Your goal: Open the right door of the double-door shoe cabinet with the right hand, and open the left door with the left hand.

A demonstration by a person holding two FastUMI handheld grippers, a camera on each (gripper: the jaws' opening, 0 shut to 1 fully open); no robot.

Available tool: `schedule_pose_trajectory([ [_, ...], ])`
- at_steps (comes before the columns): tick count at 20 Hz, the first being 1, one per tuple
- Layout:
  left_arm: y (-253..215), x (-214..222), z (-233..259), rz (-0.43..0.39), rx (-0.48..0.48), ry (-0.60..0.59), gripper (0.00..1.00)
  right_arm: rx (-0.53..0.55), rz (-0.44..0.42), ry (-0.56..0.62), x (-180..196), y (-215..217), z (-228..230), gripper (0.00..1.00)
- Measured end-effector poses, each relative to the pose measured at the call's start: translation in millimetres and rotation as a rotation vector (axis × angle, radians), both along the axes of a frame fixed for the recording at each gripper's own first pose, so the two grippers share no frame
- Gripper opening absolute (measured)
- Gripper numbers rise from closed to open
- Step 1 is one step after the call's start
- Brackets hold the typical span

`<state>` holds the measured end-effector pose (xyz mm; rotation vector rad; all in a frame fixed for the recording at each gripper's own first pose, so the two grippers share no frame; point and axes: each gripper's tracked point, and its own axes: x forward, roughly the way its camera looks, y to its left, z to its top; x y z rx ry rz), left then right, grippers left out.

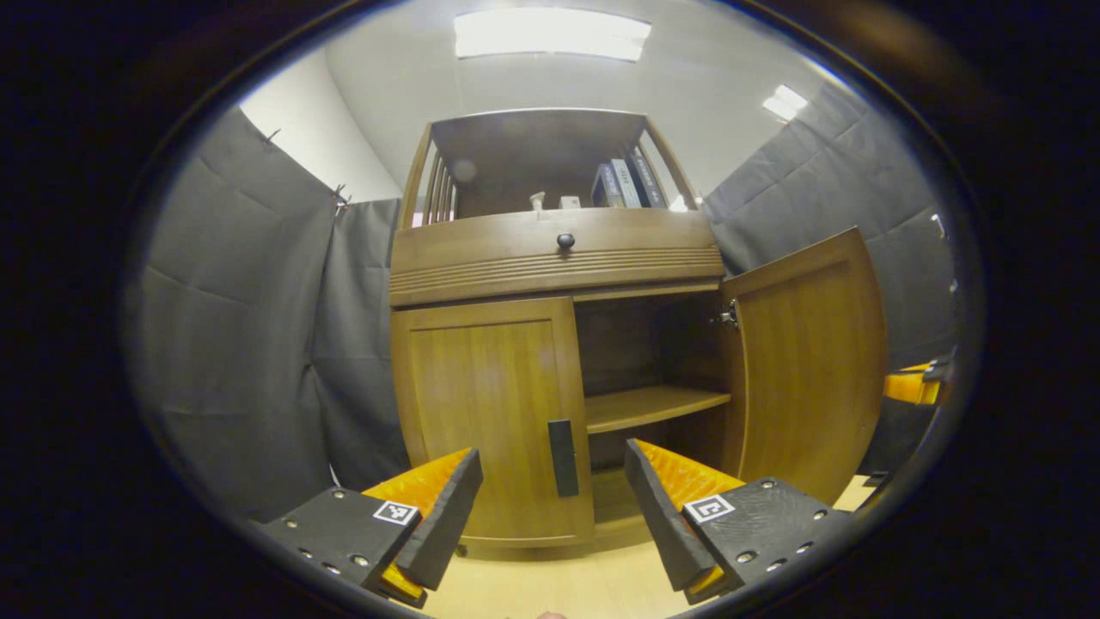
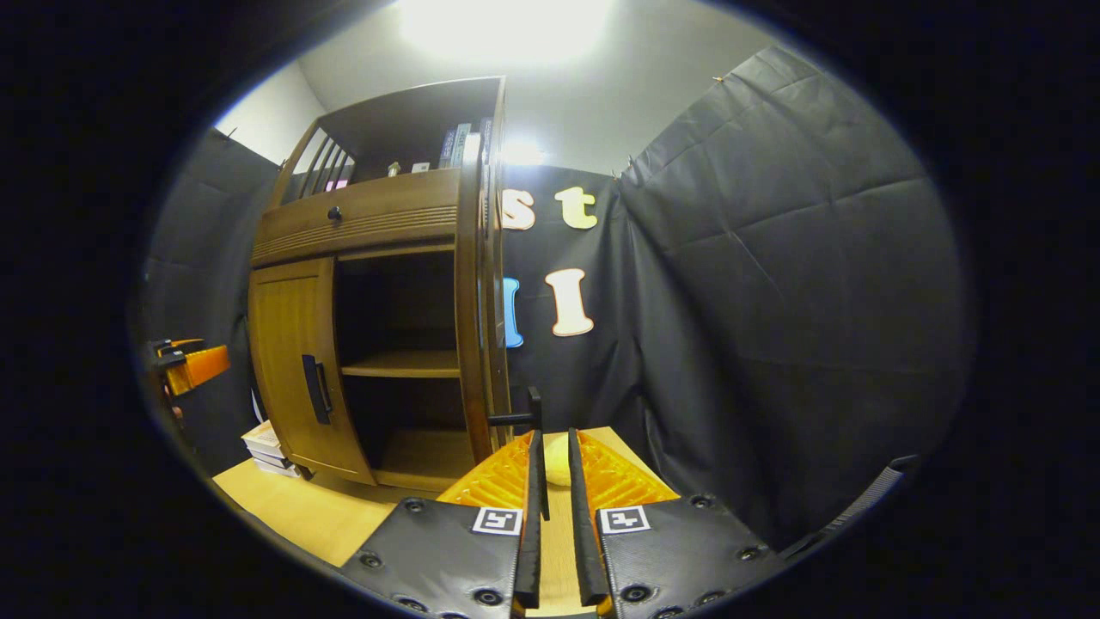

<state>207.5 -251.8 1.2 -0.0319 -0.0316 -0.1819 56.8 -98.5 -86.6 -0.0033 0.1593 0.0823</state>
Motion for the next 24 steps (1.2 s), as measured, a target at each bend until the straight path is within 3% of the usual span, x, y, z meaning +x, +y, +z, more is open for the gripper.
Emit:
schedule_pose_trajectory([
  [1, -1.3, 6.3, -3.2, -0.002, 0.0, 0.007, 0.98, 0.002, 0.004, -0.01, -5.6, 3.5, 6.7, 0.28],
  [4, -3.2, 28.7, -9.8, -0.004, -0.014, 0.022, 0.98, -0.021, -0.018, -0.072, -14.4, 0.2, 26.6, 1.0],
  [5, -3.7, 31.4, -12.6, -0.004, -0.019, 0.024, 0.98, -0.029, -0.024, -0.09, -17.1, -0.3, 32.9, 1.0],
  [6, -3.8, 35.5, -14.0, -0.004, -0.023, 0.024, 0.98, -0.032, -0.023, -0.096, -19.2, 1.0, 36.2, 0.92],
  [7, -6.4, 39.3, -15.6, -0.005, -0.029, 0.021, 0.98, -0.036, -0.023, -0.099, -22.0, 2.4, 37.3, 0.96],
  [11, -12.1, 64.2, -25.7, -0.007, -0.045, 0.019, 0.96, -0.064, -0.058, -0.071, -30.2, -6.4, 31.1, 0.92],
  [13, -16.3, 78.3, -31.0, -0.018, -0.05, 0.022, 0.98, -0.066, -0.082, -0.061, -35.3, -12.9, 28.1, 0.97],
  [15, -19.9, 93.7, -37.5, -0.026, -0.032, 0.029, 0.98, -0.068, -0.104, -0.045, -42.8, -19.5, 24.3, 0.92],
  [16, -21.4, 100.7, -40.5, -0.024, -0.023, 0.032, 0.98, -0.067, -0.115, -0.039, -45.0, -22.8, 23.1, 0.97],
  [17, -24.8, 108.6, -45.0, -0.025, -0.018, 0.038, 0.98, -0.063, -0.126, -0.035, -46.4, -26.0, 22.4, 0.92],
  [18, -27.3, 115.6, -49.0, -0.03, -0.019, 0.044, 0.98, -0.06, -0.136, -0.031, -47.8, -28.3, 21.6, 0.97],
  [20, -31.2, 128.9, -58.2, -0.035, -0.027, 0.057, 0.98, -0.058, -0.153, -0.026, -51.2, -32.2, 21.1, 0.92],
  [23, -34.5, 147.1, -71.5, -0.03, -0.051, 0.075, 0.98, -0.059, -0.169, -0.015, -55.3, -34.8, 16.8, 0.96],
  [24, -35.4, 151.0, -74.0, -0.028, -0.057, 0.083, 0.97, -0.061, -0.173, -0.015, -56.2, -34.7, 16.8, 0.93],
])
